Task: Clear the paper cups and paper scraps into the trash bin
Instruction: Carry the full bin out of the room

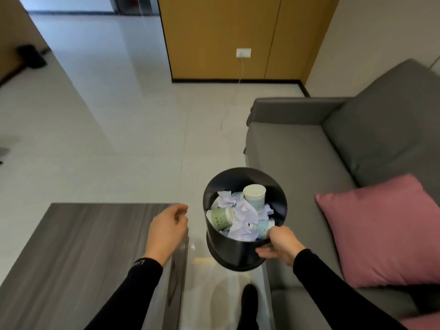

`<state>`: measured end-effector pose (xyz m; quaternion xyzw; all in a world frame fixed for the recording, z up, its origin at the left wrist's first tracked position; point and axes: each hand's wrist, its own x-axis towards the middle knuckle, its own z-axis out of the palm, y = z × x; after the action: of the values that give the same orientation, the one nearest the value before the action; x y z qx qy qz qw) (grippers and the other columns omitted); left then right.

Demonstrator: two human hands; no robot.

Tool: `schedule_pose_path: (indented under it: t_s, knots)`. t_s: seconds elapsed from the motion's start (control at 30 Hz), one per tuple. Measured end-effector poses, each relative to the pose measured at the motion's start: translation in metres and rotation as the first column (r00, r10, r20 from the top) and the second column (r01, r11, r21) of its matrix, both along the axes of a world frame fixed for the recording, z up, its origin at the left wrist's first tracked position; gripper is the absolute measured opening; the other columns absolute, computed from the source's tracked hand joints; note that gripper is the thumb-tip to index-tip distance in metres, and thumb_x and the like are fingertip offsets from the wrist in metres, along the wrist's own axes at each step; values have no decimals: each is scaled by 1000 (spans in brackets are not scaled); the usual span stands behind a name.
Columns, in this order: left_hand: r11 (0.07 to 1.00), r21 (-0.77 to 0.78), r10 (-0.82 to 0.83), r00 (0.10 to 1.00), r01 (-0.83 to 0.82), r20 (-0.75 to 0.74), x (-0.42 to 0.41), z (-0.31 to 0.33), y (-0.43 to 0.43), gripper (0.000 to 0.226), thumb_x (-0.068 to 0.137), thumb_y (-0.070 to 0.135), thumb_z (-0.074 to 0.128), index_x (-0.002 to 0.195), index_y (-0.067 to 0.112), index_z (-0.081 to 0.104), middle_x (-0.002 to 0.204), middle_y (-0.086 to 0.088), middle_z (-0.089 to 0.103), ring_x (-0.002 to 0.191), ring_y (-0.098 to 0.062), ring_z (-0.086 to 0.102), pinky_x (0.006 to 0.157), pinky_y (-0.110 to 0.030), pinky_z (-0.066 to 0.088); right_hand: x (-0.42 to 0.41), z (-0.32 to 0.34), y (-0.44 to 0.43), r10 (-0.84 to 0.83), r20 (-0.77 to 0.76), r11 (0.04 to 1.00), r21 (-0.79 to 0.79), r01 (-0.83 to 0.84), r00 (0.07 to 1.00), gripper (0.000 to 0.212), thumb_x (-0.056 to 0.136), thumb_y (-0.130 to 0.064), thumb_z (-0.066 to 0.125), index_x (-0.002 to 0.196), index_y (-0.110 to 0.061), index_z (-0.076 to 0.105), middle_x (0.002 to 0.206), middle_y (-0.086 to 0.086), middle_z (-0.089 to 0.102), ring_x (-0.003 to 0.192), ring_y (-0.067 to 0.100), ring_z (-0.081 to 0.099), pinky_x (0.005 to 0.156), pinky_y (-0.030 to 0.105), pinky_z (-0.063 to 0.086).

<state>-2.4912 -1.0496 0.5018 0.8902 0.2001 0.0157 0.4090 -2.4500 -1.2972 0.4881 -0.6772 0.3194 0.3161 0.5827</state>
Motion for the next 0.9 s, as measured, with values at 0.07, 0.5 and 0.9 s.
schedule_pose_path:
  t_s: [0.07,0.5,0.9]
  knots:
    - [1000,-3,23,1000,-23,20,33,13,-1,27,88,13,48,108,20,64,106,1,69,93,-10,60,85,-23,42,38,10,0,53,9,999,9,-53,999,16,91,1,32,100,0,46,71,25,59,55,32,62,37,28,54]
    - [993,-5,116,982,-117,149,210,98,31,22,86,20,54,105,23,66,99,6,71,94,-10,63,81,-20,40,268,93,56,339,147,936,53,-349,929,13,94,-4,34,103,-1,42,70,22,59,59,31,60,37,27,53]
    - [972,-57,234,950,-227,206,405,98,168,19,86,19,52,95,25,68,85,12,65,85,-10,60,73,-19,40,467,73,199,421,145,904,14,-427,895,23,92,-4,32,112,-6,45,81,23,61,37,25,65,36,26,53]
